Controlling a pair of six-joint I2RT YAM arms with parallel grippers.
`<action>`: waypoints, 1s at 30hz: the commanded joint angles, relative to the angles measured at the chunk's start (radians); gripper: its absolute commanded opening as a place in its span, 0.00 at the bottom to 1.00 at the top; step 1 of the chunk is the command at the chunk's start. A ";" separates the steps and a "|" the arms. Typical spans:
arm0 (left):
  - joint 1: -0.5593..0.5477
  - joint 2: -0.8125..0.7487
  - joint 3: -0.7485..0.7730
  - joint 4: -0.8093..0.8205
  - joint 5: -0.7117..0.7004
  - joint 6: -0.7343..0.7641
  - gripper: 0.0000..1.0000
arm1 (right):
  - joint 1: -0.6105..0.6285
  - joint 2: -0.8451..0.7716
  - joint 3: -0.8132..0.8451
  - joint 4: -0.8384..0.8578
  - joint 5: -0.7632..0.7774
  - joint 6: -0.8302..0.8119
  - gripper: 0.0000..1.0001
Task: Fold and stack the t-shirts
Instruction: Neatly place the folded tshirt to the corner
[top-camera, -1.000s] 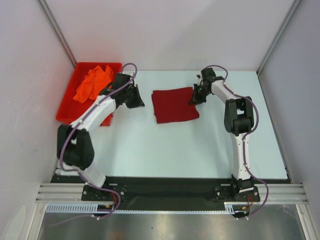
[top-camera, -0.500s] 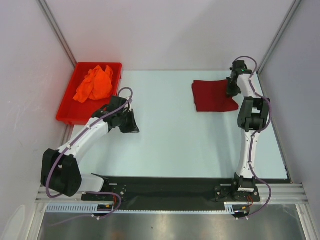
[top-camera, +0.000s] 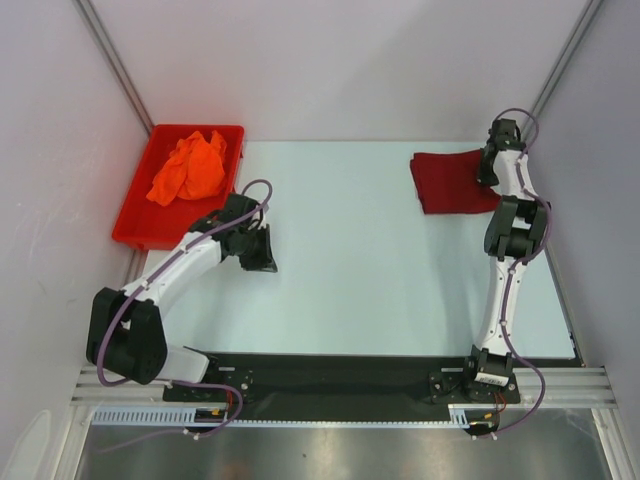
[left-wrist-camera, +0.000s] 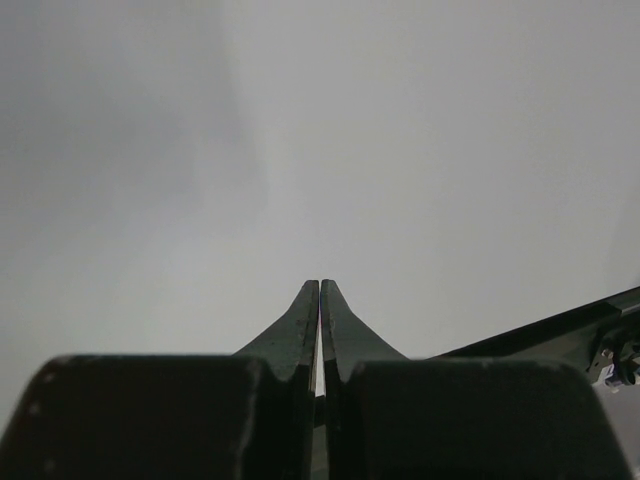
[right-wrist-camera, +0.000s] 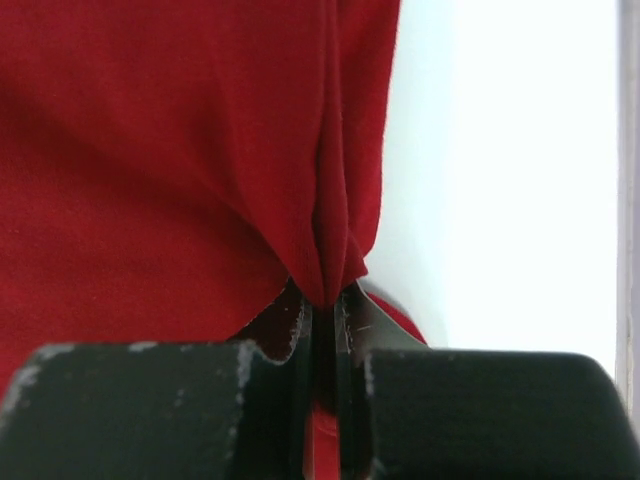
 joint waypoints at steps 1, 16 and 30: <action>-0.003 0.002 0.023 0.012 0.003 0.032 0.06 | -0.033 0.036 0.066 0.102 0.061 0.039 0.00; -0.003 -0.009 -0.024 0.021 0.000 0.031 0.06 | -0.059 0.123 0.157 0.151 0.074 0.022 0.00; -0.003 -0.014 -0.044 0.027 0.012 0.026 0.06 | -0.076 0.130 0.163 0.148 0.104 0.009 0.00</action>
